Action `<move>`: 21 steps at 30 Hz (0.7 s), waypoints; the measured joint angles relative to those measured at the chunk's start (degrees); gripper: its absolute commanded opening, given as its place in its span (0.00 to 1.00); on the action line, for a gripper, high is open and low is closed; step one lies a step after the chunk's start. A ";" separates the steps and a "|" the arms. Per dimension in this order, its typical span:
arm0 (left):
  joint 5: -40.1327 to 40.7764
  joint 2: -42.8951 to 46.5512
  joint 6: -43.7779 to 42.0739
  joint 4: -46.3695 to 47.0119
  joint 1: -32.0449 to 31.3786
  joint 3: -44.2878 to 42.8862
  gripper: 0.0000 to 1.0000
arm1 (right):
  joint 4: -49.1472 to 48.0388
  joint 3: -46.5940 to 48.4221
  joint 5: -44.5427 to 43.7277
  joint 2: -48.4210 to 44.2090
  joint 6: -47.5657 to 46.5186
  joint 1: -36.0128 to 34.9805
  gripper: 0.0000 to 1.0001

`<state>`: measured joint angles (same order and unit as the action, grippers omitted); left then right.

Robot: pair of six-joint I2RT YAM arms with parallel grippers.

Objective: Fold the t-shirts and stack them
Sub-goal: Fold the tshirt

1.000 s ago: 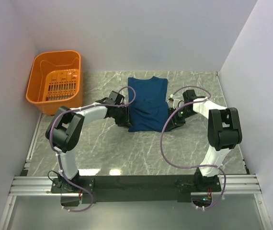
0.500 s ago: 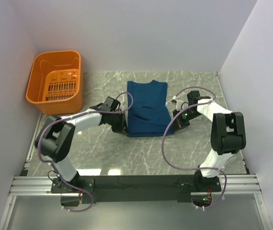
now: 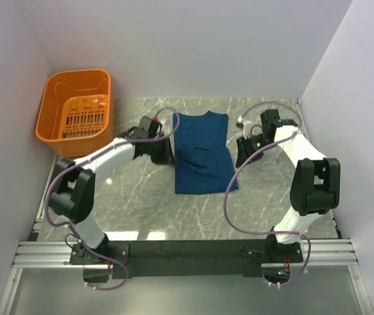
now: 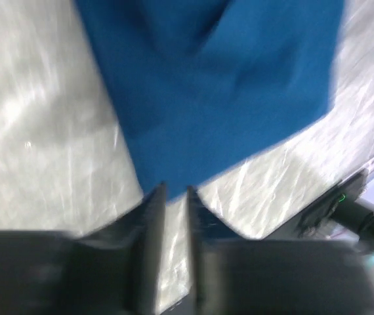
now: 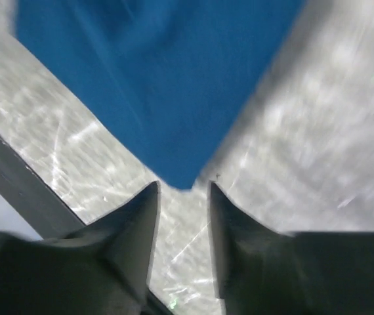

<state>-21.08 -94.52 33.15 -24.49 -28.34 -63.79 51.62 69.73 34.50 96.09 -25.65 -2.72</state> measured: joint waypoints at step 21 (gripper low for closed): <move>3.30 -20.09 -8.63 -2.56 5.16 -23.02 0.43 | -6.36 22.10 -2.69 20.96 9.29 -4.52 0.58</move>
<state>-17.78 -114.61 24.51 -27.05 -23.18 -86.80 45.25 91.83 31.81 117.05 -16.36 -7.25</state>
